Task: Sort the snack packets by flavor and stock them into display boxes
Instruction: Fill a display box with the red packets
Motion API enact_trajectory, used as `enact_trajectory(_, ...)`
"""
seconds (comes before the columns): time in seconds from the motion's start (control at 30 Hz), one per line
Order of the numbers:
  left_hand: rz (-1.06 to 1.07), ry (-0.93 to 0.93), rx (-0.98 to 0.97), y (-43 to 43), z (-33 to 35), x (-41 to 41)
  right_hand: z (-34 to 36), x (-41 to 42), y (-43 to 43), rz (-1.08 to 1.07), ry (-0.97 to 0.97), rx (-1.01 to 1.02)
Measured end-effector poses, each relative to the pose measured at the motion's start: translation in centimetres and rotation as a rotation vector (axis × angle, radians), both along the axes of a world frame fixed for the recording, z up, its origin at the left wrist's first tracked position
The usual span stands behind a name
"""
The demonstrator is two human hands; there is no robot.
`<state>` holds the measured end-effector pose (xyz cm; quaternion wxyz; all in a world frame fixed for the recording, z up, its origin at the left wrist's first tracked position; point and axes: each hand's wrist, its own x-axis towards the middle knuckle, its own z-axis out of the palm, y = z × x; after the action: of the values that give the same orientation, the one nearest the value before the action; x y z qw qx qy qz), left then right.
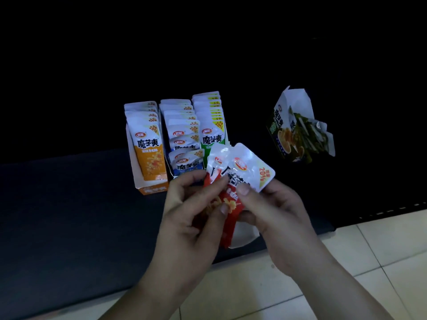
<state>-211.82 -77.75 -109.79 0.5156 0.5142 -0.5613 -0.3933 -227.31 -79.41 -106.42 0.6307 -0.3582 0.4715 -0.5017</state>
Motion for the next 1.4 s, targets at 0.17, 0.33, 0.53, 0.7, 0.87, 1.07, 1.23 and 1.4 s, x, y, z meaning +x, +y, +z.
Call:
enact_trajectory(0.17,-0.003,0.294,0.262,-0.3,0.3,0.1,-0.4,-0.9,-0.4,-0.033,0.138,0.031)
enact_trajectory(0.33,-0.028,0.214,0.272,-0.1,0.1,-0.6,-0.5,-0.9,-1.0,-0.008,0.308,-0.042)
enact_trajectory(0.53,-0.044,0.197,0.248,-0.6,-0.5,-0.6,-1.0,-1.2,-1.2,-0.051,0.427,-0.084)
enact_trajectory(0.7,-0.012,0.02,0.207,-1.5,-2.1,-0.9,-0.9,-3.1,-3.0,-0.111,0.447,-0.091)
enact_trajectory(0.87,-0.042,-0.121,0.329,-1.0,-4.1,-1.2,-2.5,-2.7,-3.8,-0.186,0.408,-0.074)
enact_trajectory(1.07,-0.047,-0.09,0.379,-1.1,-5.1,0.7,-3.7,-1.0,-4.5,-0.173,0.38,-0.078)
enact_trajectory(1.23,-0.05,-0.084,0.386,-1.0,-5.1,1.7,-5.1,0.1,-4.9,-0.1,0.555,-0.132)
enact_trajectory(1.4,-0.065,-0.067,0.394,-1.0,-5.7,1.9,-7.0,-0.9,-5.0,-0.23,0.986,-0.299)
